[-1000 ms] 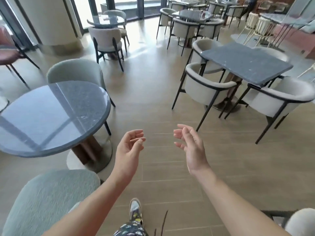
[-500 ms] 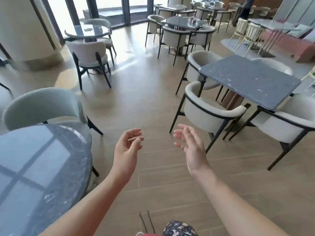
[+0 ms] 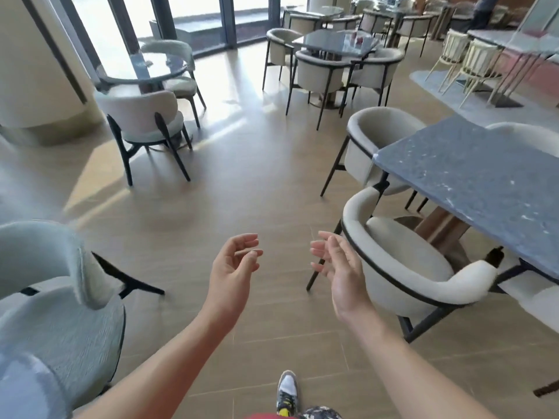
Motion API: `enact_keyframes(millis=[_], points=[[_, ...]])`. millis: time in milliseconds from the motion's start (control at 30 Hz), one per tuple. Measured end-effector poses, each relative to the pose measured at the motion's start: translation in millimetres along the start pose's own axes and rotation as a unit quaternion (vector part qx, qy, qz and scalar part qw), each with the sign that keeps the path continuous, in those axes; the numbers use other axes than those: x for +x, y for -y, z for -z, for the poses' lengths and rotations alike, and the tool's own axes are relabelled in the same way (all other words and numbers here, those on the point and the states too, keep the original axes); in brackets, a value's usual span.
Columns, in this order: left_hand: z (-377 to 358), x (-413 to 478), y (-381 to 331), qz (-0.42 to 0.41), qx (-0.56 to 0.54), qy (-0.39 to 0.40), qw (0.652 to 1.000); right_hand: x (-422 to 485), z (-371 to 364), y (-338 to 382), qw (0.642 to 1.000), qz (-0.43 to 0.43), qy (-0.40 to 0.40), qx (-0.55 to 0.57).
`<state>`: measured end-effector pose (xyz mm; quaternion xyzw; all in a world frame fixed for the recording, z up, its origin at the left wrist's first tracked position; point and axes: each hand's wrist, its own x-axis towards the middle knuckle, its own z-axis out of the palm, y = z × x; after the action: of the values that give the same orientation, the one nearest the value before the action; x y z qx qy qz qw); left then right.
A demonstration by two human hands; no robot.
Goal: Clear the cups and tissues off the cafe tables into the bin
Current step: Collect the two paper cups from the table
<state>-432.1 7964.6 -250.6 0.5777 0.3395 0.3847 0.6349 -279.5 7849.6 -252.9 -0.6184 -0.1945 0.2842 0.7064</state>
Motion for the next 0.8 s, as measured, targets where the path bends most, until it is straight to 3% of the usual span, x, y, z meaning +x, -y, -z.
enact_keyframes(millis=[300,567,800], points=[[-60.8,226.7,-7.6,-0.011,-0.012,-0.028,0.999,243.6,-33.2,34.9,0.999,0.003,0.04,-0.017],[-84.1,451.9,23.8,-0.004,-0.02,-0.02,1.0,456.6,-89.8,15.9,1.0,0.005,0.018,-0.025],[-104.8,649.1,5.1,-0.008,-0.004,0.025,1.0,632.5,-146.3,40.1,1.0,0.015,-0.021,-0.013]])
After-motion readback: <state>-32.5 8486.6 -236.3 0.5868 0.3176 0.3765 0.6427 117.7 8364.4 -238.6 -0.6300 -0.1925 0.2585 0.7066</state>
